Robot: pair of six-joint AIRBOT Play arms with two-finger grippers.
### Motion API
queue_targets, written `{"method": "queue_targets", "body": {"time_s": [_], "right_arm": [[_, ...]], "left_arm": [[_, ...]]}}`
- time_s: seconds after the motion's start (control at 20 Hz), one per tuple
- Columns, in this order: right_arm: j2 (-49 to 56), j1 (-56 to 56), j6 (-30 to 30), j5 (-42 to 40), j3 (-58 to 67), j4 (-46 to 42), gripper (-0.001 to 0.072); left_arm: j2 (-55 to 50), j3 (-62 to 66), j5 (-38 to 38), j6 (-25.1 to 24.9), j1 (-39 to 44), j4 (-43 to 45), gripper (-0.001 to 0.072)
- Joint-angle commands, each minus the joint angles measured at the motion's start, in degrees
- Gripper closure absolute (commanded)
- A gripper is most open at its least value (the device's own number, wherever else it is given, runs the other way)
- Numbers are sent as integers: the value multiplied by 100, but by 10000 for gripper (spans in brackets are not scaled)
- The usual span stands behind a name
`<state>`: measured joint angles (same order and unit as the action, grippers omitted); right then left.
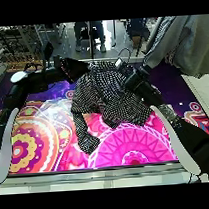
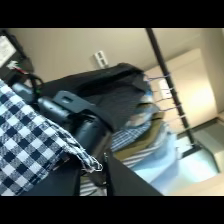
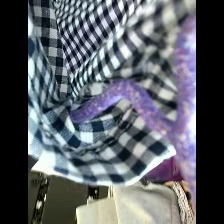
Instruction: Fold the clothes and pants, and hang the long-sleeved shirts on hangers.
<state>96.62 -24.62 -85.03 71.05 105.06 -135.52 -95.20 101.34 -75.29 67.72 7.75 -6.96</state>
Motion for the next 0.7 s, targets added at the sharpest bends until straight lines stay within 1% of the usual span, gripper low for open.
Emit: {"method": "queue_targets", "body": {"time_s": [0.0, 0.05, 0.15, 0.2, 0.3, 0.4, 0.45, 0.55, 0.65], "right_arm": [[-120, -7, -17, 31, 7, 505, 692], [-210, -7, -17, 52, 7, 662, 692], [-481, -7, -17, 142, 7, 901, 692], [-640, -7, 2, 236, 7, 981, 692], [-992, -7, 273, 581, 28, 1255, 691], [-1314, -7, 544, 815, 28, 1696, 691], [-1434, -7, 573, 896, 28, 1869, 691], [-1543, -7, 553, 1043, 28, 2118, 691], [-1513, -9, 299, 1054, 22, 2269, 691]], "left_arm": [[-2, -4, 57, 50, 20, 949, 685], [-2, -4, 46, 142, 50, 1322, 691], [-2, -2, 48, 568, 168, 2076, 691], [-2, -2, 52, 669, 254, 2404, 692], [0, -2, 105, 828, 442, 2865, 692], [4, -2, 203, 861, 623, 2966, 693], [24, -2, 271, 863, 708, 2968, 694], [111, -2, 378, 863, 896, 2970, 694], [240, -2, 472, 863, 1106, 2970, 695]]}}
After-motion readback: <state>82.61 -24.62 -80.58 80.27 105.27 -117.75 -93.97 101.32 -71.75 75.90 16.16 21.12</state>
